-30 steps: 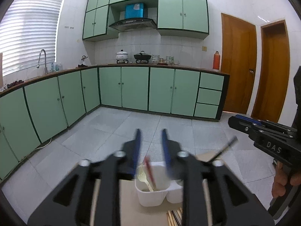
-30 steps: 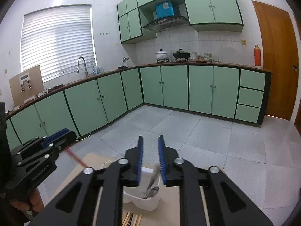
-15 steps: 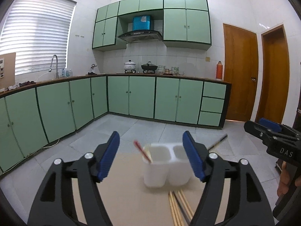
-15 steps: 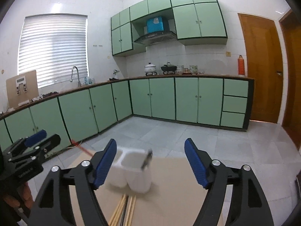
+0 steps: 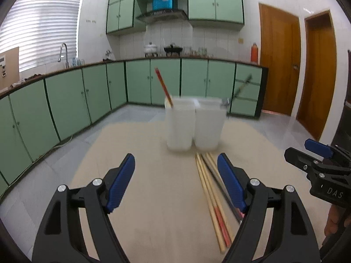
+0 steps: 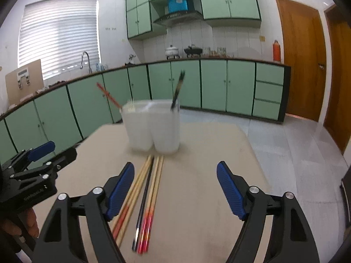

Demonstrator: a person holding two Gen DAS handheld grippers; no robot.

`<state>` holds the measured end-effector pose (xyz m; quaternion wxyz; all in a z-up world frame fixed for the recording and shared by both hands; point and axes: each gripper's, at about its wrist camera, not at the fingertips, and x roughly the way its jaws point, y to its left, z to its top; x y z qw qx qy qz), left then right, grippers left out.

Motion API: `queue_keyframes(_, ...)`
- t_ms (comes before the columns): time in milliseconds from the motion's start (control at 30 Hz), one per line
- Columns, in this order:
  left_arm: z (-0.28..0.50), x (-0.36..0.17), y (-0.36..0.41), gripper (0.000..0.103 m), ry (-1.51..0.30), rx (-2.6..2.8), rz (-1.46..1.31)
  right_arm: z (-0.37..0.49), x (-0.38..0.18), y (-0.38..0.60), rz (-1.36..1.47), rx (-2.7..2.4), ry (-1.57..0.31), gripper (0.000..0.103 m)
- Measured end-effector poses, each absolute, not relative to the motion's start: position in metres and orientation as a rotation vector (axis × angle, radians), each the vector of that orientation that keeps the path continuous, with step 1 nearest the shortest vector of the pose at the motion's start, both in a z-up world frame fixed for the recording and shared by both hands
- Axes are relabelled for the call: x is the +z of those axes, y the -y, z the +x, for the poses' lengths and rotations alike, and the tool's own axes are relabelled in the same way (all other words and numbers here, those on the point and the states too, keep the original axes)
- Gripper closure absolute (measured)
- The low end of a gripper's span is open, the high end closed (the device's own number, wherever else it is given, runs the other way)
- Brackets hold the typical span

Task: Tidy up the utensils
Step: 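Move both open grippers back down to the remaining chopsticks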

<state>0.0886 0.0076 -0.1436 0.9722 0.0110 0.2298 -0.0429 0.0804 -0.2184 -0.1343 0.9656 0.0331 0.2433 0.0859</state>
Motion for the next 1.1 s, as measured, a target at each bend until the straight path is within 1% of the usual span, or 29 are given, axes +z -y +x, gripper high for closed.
queue_keyframes(100, 0.079, -0.161, -0.006, 0.028, -0.514, -0.100, 0.029, 0.067, -0.156, 0.218, 0.073, 0.174, -0.543, 0.033)
queue_keyframes(233, 0.068, -0.179, -0.007, 0.029, -0.568, -0.107, 0.020, 0.056, -0.176, 0.215, 0.049, 0.183, -0.610, 0.047)
queue_keyframes(433, 0.059, -0.196, -0.007, 0.032, -0.619, -0.112, 0.021, 0.043, -0.194, 0.208, 0.036, 0.218, -0.690, 0.059)
queue_keyframes(600, 0.056, -0.206, -0.006, 0.032, -0.656, -0.113, 0.008, 0.037, -0.206, 0.200, 0.026, 0.248, -0.737, 0.063)
queue_keyframes(1100, 0.061, -0.220, 0.006, 0.032, -0.730, -0.142, 0.014, 0.041, -0.221, 0.187, -0.002, 0.239, -0.792, 0.068)
